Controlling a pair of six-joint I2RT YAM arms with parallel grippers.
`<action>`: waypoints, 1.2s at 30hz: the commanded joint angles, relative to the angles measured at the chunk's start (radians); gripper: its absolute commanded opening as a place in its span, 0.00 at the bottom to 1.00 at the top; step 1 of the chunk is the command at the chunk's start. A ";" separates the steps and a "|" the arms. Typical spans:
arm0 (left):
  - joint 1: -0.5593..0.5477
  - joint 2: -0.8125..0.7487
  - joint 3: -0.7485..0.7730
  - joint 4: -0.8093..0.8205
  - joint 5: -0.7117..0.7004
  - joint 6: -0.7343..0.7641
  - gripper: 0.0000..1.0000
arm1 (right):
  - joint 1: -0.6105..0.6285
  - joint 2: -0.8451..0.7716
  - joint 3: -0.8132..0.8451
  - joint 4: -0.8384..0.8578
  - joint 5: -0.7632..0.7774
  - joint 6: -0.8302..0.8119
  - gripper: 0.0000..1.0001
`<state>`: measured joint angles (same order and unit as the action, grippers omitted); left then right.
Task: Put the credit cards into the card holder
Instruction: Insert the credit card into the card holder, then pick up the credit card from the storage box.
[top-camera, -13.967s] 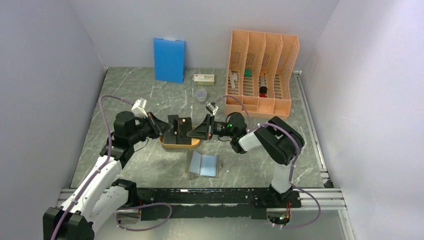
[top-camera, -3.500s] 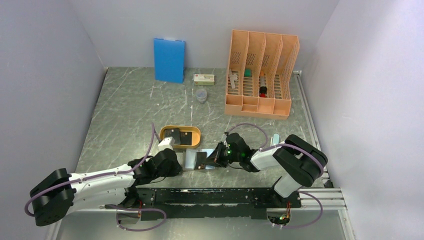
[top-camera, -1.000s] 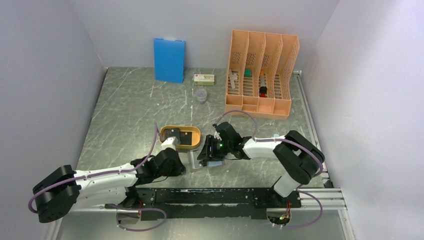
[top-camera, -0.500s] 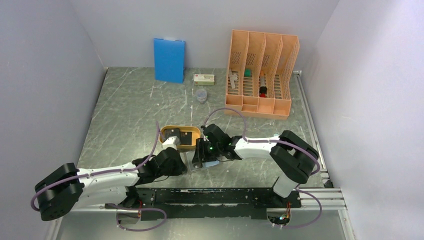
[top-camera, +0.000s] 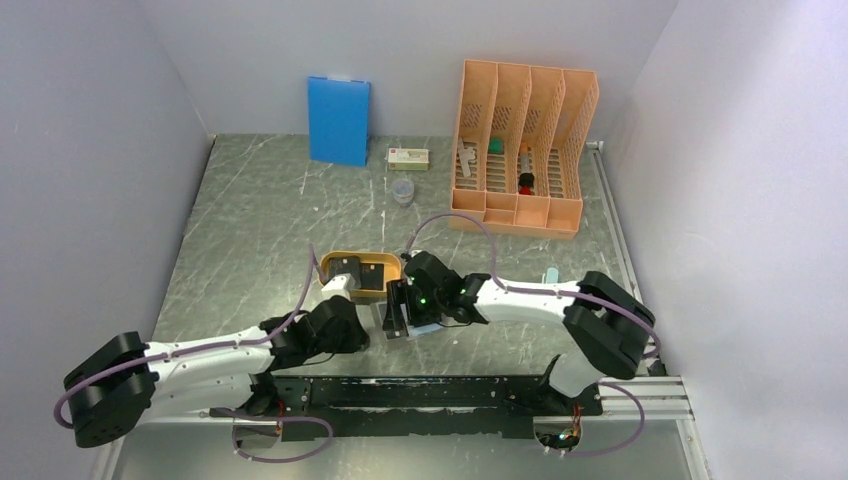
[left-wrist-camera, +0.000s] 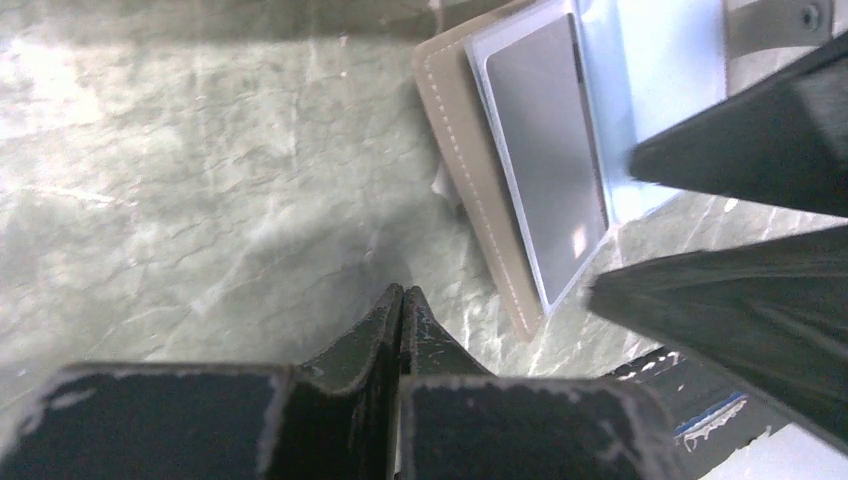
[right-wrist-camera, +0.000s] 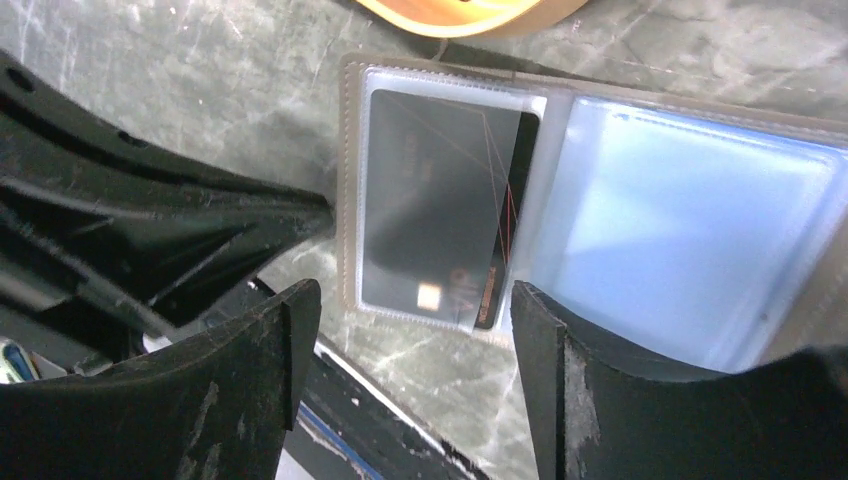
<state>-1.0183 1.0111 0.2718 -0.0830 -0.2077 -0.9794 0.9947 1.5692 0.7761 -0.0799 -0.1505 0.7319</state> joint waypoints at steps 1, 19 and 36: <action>-0.005 -0.057 0.006 -0.157 -0.040 0.009 0.05 | 0.005 -0.095 0.022 -0.108 0.086 -0.013 0.74; 0.115 -0.196 0.439 -0.544 -0.398 0.140 0.40 | 0.003 -0.153 0.140 0.114 0.249 0.023 0.66; 0.632 0.002 0.327 -0.310 0.049 0.227 0.34 | -0.101 0.325 0.395 0.178 0.007 0.090 0.65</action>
<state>-0.4126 1.0183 0.6308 -0.4629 -0.2512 -0.7658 0.9234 1.8687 1.1671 0.0502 -0.0673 0.8085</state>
